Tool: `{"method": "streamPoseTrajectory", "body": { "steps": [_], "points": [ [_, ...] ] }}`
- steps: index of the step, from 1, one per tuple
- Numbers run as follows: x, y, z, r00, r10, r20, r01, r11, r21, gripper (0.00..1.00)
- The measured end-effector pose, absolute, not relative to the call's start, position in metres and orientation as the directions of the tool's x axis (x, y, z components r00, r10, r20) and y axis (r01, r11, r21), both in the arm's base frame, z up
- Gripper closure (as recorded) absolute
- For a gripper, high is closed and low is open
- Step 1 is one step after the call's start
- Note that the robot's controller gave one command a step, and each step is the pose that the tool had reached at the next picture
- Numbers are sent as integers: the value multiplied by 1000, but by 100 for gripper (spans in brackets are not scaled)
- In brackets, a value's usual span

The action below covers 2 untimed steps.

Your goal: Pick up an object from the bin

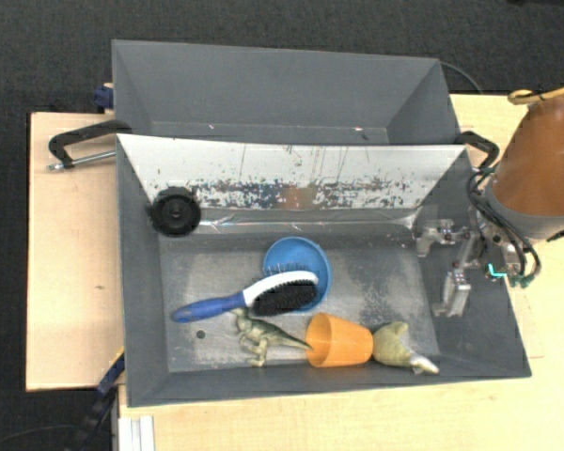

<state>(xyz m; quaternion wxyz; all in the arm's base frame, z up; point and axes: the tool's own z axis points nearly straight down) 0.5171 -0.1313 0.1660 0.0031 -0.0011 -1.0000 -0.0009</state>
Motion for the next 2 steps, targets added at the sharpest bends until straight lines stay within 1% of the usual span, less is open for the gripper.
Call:
{"method": "streamPoseTrajectory", "body": {
  "steps": [1, 2],
  "points": [
    [503, -63, 70, -985, -171, 1, -171, 985, 3, 0],
    [494, -85, 102, -895, -446, -8, -446, 895, -4, 0]
  ]
}}
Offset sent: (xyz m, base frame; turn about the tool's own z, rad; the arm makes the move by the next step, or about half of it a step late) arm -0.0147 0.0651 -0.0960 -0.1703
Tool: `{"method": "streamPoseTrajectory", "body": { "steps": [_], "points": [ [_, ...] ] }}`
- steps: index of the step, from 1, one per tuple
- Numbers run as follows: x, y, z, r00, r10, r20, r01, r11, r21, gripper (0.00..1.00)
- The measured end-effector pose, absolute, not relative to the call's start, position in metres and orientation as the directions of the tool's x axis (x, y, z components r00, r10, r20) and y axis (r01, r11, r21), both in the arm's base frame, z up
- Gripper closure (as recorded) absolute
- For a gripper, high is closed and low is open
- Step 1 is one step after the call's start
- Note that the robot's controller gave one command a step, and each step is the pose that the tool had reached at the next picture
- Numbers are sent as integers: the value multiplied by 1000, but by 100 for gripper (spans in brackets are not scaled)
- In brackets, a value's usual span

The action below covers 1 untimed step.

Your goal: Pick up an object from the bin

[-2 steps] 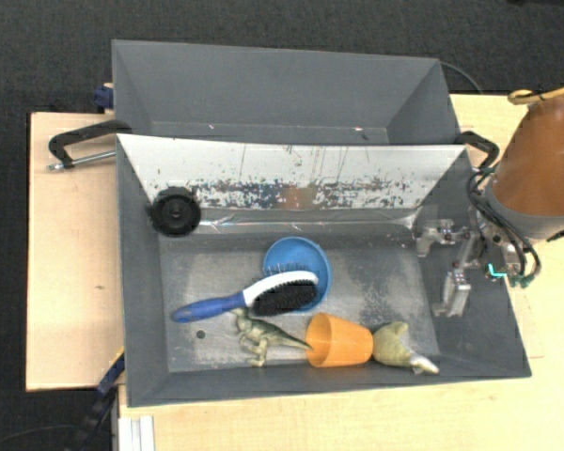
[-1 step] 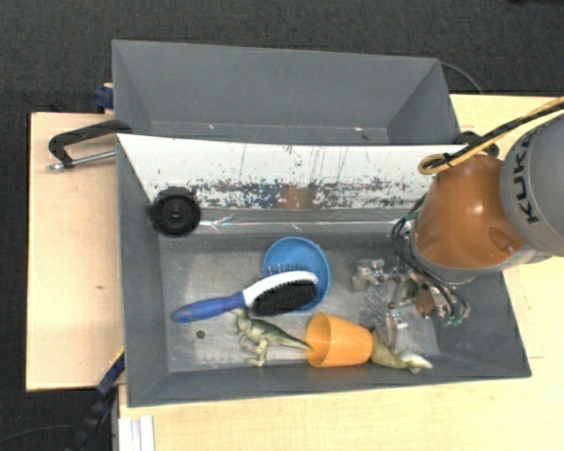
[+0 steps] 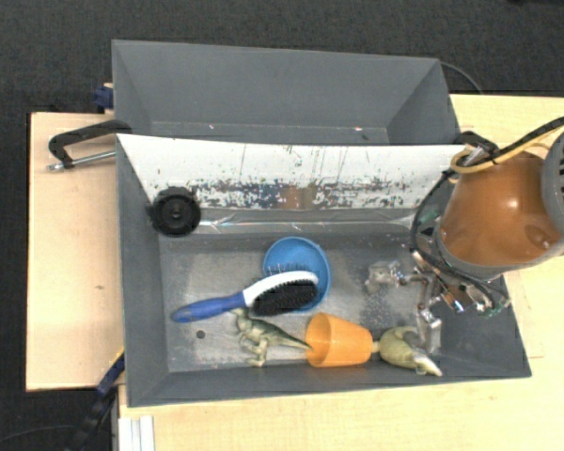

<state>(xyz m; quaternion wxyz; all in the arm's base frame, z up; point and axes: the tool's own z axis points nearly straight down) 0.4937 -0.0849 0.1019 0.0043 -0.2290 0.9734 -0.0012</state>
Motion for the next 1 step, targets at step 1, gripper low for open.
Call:
{"method": "streamPoseTrajectory", "body": {
  "steps": [1],
  "points": [
    [494, -65, 106, -522, -853, -5, -853, 522, -4, 0]
  ]
}}
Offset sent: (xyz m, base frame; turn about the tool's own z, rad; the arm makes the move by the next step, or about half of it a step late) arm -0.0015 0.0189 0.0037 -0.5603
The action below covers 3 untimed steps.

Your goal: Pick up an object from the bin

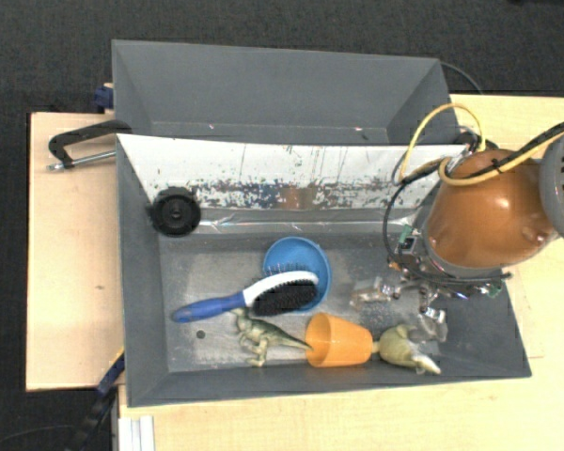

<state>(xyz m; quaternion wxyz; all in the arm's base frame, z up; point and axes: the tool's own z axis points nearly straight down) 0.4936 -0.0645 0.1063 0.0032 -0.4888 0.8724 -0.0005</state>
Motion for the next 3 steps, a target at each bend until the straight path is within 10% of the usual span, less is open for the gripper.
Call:
{"method": "streamPoseTrajectory", "body": {
  "steps": [1, 2, 3],
  "points": [
    [494, -29, 72, 143, -990, 0, -990, -143, -8, 0],
    [498, -89, 71, 164, -987, 1, -986, -164, -5, 0],
    [498, -84, 71, 170, -986, -2, -986, -170, -3, 100]
  ]
}}
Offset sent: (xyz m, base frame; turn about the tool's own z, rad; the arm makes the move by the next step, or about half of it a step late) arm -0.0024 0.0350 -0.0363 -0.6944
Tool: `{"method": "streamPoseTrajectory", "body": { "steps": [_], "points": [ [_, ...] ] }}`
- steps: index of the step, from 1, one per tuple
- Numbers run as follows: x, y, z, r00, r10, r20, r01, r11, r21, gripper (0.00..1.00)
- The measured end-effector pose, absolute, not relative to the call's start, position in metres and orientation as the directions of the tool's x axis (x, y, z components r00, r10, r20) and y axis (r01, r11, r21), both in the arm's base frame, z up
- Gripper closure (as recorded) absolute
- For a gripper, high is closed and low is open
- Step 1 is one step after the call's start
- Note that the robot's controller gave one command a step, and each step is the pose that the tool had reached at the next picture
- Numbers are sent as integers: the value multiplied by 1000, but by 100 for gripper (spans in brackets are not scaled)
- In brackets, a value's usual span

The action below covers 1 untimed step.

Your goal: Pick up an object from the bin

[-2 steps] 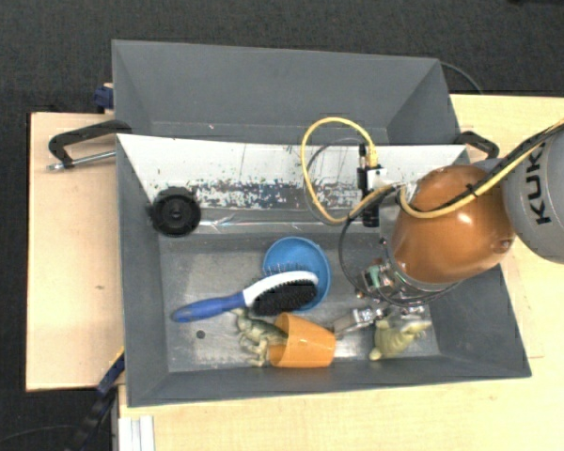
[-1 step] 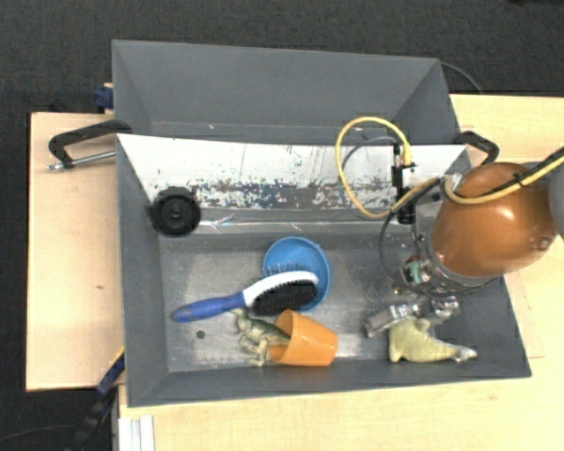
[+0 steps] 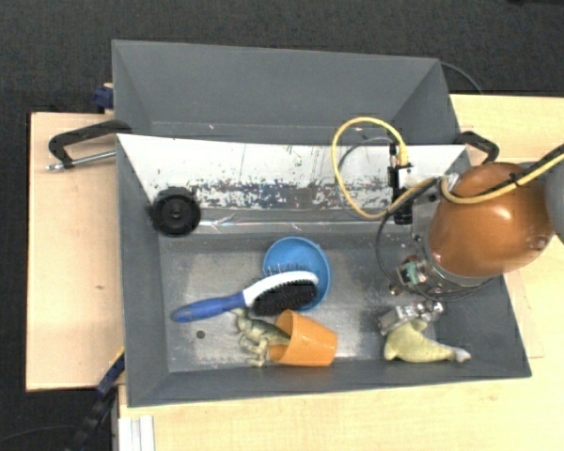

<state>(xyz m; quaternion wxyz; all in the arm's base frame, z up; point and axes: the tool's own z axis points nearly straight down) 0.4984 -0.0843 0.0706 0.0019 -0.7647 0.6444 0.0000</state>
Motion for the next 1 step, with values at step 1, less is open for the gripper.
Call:
{"method": "streamPoseTrajectory", "body": {
  "steps": [1],
  "points": [
    [500, -83, 96, 166, -986, -1, -986, -166, -7, 100]
  ]
}}
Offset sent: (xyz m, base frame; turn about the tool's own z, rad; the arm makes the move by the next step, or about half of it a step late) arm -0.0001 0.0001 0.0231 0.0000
